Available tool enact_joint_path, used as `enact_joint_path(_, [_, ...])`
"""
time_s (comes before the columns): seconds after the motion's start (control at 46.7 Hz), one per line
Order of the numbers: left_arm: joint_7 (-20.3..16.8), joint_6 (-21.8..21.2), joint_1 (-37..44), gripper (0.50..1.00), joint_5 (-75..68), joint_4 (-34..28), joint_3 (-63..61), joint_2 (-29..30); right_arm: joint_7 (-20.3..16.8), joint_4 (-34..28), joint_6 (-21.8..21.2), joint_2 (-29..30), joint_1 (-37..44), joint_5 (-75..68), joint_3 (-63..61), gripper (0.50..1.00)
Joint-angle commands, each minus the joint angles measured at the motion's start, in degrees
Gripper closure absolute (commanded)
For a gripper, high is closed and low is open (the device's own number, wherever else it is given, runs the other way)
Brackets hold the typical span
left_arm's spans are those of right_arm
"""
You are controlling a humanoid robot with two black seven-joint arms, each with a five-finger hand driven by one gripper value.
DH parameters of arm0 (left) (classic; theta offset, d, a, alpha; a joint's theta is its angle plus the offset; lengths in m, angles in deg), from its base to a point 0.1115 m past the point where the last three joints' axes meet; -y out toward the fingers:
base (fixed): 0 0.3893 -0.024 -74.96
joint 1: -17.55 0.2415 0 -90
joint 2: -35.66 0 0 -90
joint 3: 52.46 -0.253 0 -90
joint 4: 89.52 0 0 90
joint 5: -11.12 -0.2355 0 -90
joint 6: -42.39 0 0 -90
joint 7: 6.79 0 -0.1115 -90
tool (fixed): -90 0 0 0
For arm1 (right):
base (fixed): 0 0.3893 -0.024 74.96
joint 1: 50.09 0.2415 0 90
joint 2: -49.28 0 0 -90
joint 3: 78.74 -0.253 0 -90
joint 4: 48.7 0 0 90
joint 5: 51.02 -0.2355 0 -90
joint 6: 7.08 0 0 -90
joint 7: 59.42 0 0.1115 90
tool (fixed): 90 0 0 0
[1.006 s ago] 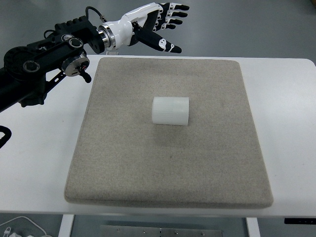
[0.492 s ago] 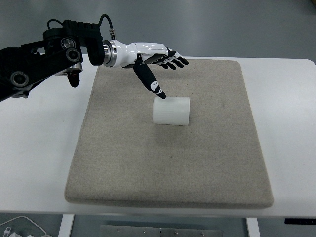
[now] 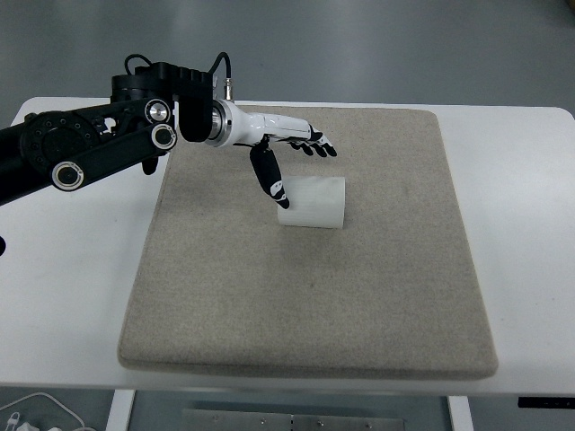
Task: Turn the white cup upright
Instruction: 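Lower the left hand onto the white cup lying on its side, then close the left hand fingers around the white cup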
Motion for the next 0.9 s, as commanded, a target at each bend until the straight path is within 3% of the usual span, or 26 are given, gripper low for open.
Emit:
enact_joint_path(0.0, [0.64, -0.09, 0.03, 0.508, -0.46, -0.04, -0.01, -0.97, 0.00, -0.02, 0.00, 0.00, 0.05, 0.00, 0.00, 0.570])
enact_joint_path(0.321, [2.84, -0.35, 0.11, 0.508, -1.87, -3.11, -0.45, -5.80, 0.00, -0.02, 0.00, 0.00, -0.04, 0.00, 0.00, 0.570])
enact_joint_path(0.877, [3.02, -0.61, 0.29, 0.508, -1.87, -9.09, -2.83, -10.46, 0.00, -0.02, 0.00, 0.00, -0.04, 0.00, 0.00, 0.570])
